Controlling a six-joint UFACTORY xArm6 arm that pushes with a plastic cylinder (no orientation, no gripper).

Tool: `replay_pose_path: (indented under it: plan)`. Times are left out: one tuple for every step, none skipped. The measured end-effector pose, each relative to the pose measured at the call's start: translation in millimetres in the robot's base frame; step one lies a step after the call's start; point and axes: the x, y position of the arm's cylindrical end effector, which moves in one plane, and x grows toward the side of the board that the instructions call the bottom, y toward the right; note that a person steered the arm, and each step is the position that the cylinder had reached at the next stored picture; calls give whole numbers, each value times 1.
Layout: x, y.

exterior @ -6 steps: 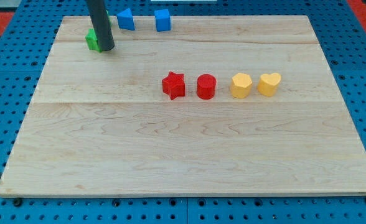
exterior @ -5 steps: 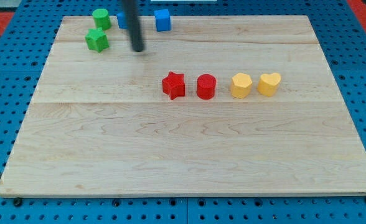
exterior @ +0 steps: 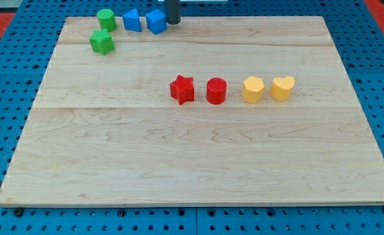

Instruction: Move the blue cube below the green star

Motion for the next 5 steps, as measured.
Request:
replay_pose_path:
  plan:
    - [45, 0]
    - [53, 25]
    - [-19, 26]
    - [-17, 22]
    - [-18, -5]
